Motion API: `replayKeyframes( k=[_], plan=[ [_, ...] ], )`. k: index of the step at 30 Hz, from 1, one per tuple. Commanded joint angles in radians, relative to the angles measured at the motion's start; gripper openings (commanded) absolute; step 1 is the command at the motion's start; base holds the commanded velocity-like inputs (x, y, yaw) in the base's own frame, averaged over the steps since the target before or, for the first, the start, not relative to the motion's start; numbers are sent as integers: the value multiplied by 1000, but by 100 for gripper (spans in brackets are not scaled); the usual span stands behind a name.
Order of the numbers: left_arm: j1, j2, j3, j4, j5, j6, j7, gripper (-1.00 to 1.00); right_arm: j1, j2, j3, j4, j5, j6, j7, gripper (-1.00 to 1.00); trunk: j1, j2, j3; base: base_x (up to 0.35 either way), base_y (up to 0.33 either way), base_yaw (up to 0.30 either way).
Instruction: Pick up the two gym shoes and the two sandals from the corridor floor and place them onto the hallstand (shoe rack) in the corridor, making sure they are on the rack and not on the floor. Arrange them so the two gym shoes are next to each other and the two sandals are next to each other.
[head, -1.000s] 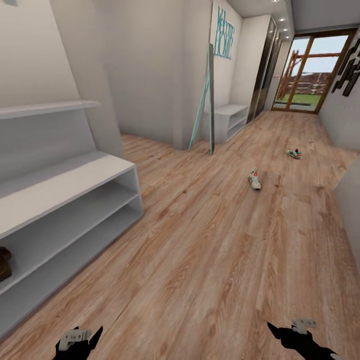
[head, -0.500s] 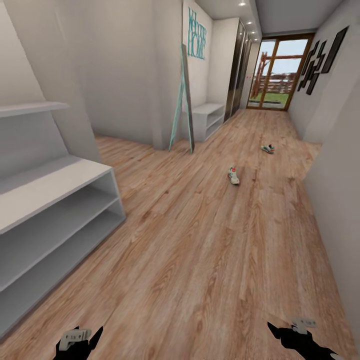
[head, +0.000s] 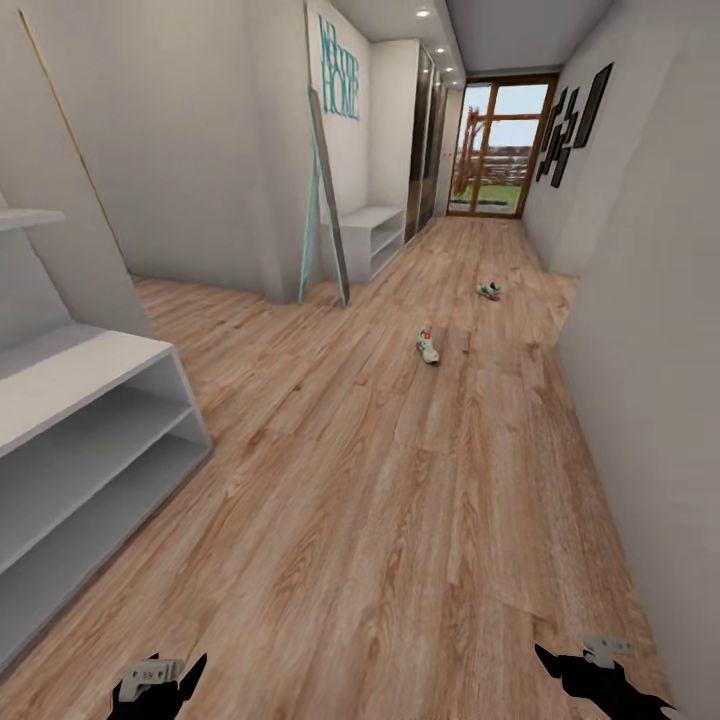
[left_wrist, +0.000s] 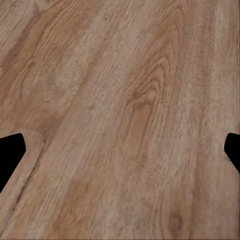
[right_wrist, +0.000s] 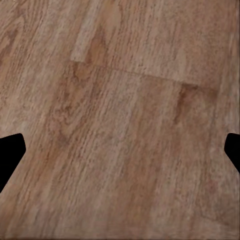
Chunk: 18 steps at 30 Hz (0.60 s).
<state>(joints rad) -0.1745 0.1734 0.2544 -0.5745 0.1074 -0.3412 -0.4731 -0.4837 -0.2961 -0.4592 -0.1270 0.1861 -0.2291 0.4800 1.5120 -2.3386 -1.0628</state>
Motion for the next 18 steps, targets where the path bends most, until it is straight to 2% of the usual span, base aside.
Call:
replayKeyframes(
  k=[1, 6, 18],
  plan=[
    [0, 0, 2, 1, 9, 2, -10, 100, -1, 0, -9, 1, 10, -4, 3, 100, 0, 0, 0, 5, 0, -267],
    [0, 0, 2, 1, 8, 2, -10, 100, -1, 0, -9, 1, 10, -4, 3, 100, 0, 0, 1, 114, 0, -267],
    [0, 0, 3, 1, 9, 2, -10, 100, -1, 2, -9, 1, 10, -4, 3, 100, 0, 0, 6, 310, 0, -267]
  ],
)
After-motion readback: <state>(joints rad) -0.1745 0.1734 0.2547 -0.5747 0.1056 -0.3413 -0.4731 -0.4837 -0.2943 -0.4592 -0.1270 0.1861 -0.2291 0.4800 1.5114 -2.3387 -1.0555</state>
